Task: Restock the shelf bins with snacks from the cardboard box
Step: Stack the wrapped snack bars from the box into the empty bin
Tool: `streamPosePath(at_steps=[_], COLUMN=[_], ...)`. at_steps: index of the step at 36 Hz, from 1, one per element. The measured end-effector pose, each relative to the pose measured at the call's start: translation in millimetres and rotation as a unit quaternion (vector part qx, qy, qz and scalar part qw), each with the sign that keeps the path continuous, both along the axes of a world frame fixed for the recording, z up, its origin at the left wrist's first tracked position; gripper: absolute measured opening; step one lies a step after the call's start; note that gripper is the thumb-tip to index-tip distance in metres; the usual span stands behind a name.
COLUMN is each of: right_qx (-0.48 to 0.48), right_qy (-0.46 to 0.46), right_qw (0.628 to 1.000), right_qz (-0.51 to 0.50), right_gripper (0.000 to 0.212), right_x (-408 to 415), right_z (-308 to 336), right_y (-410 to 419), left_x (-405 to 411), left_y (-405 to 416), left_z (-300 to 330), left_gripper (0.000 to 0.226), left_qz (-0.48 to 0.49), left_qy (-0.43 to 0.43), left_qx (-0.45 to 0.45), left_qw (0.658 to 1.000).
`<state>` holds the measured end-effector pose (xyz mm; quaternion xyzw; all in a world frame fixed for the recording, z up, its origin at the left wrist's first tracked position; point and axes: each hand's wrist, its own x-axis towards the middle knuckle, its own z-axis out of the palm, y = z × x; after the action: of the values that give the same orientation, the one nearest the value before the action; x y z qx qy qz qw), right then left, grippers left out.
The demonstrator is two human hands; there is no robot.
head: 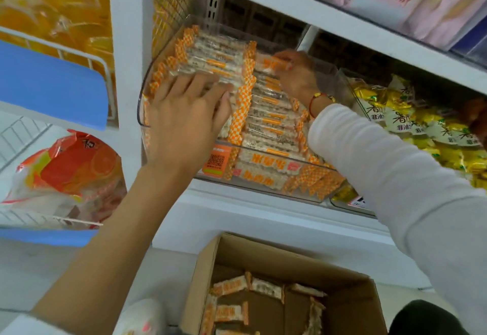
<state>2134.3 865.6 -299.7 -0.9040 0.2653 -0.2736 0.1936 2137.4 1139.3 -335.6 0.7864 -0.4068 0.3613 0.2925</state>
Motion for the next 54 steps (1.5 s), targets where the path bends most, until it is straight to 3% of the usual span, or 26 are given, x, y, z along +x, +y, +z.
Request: streamPosePath(at_steps=[4, 11, 17, 20, 24, 27, 31, 35, 41, 47, 54], right_qx=[-0.029, -0.158, -0.158, -0.156, -0.080, -0.030, 0.018, -0.007, -0.188, -0.157, -0.094], right_qy=[0.049, 0.014, -0.055, -0.012, 0.025, 0.034, -0.026, -0.041, 0.074, 0.121, 0.087], right_qw=[0.998, 0.985, 0.981, 0.977, 0.984, 0.991, 0.996, 0.996, 0.977, 0.979, 0.987], right_qz=[0.006, -0.070, -0.104, -0.145, -0.155, -0.127, -0.087, -0.082, -0.070, -0.037, 0.100], right_gripper=[0.052, 0.049, 0.041, 0.042, 0.071, 0.072, 0.043, 0.035, 0.046, 0.058, 0.042], right_x=[-3.6, -3.8, -2.4, -1.8, 4.5, 9.4, -0.6, -4.7, -13.5, -29.9, -91.2], right_z=[-11.2, -13.3, -9.8, -12.4, -17.0, -20.1, -8.7, -11.0, -6.3, 7.1, 19.0], right_y=[-1.9, -4.6, -3.0, -4.7, -12.6, -25.3, -8.4, -10.5, -7.7, 9.2, 53.1], left_x=[-1.4, -3.8, -4.9, -5.2, -5.4, -6.0, -6.6, -6.2, -5.6, -7.3, -17.9], left_y=[0.3, 0.5, 0.9, 0.7, 1.0, 0.9, 1.5, 1.7, 1.1, 3.9, 6.2], left_z=[0.3, 2.4, 0.6, 1.5, 3.4, 3.6, 3.8, 3.8, 4.1, 9.6, 27.3], left_gripper=[0.035, 0.036, 0.035, 0.035, 0.037, 0.039, 0.037, 0.037, 0.036, 0.038, 0.038], left_qz=[0.009, 0.012, 0.010, 0.009, 0.011, 0.014, 0.017, 0.013, 0.015, 0.017, 0.028], left_qy=[0.002, 0.022, 0.026, 0.029, 0.031, 0.037, 0.034, 0.036, 0.032, 0.061, 0.102], left_qx=[0.002, 0.008, 0.012, 0.010, 0.010, 0.021, 0.020, 0.020, 0.024, 0.054, 0.131], left_qw=[1.000, 1.000, 1.000, 0.999, 0.999, 0.999, 0.999, 0.999, 0.999, 0.997, 0.986])
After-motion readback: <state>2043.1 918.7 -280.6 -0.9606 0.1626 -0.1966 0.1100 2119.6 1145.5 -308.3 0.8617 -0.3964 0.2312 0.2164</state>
